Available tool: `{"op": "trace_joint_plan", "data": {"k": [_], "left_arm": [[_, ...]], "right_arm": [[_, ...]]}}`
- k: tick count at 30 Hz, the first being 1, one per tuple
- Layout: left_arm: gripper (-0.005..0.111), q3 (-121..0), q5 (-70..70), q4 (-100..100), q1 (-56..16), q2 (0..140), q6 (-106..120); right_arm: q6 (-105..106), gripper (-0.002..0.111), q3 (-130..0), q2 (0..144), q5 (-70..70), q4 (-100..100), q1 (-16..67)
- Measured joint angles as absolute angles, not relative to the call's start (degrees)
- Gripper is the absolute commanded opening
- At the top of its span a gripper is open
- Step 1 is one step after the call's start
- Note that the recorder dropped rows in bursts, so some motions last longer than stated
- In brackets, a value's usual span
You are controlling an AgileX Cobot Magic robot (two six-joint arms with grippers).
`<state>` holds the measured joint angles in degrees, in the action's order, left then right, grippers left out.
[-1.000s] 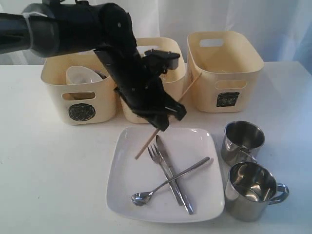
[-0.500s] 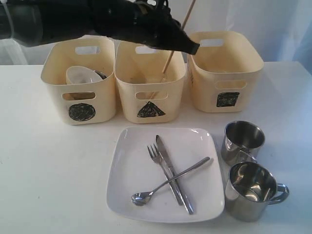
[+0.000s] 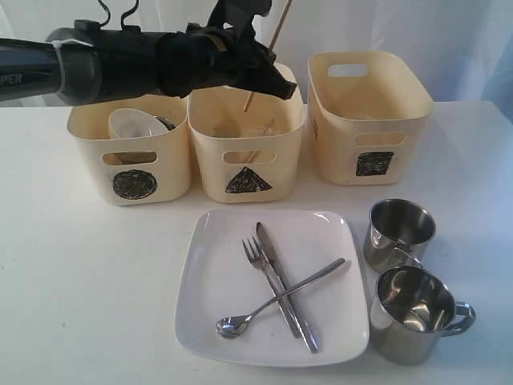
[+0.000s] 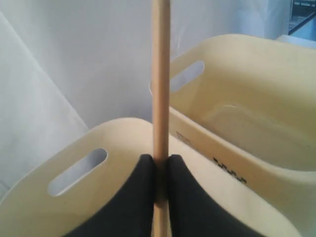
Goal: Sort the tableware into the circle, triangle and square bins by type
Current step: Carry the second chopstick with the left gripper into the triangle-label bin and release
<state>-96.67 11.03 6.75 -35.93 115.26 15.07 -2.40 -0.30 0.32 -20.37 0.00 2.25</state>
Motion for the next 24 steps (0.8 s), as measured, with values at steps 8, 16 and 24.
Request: {"op": "trace_joint_plan", "data": {"k": [8, 16, 24], "left_arm": [[0.031, -96.67, 6.46, 10.65, -34.77, 115.41, 15.07], [0.041, -96.67, 1.42, 16.25, -32.72, 115.41, 15.07], [0.000, -96.67, -10.01, 18.41, -32.72, 111.13, 14.86]], "right_arm": [[-2.40, 0.000, -0.30, 0.32, -20.37, 0.00, 2.25], [-2.40, 0.000, -0.30, 0.32, -20.37, 0.00, 2.25], [-2.40, 0.000, -0.30, 0.32, -20.37, 0.00, 2.25]]}}
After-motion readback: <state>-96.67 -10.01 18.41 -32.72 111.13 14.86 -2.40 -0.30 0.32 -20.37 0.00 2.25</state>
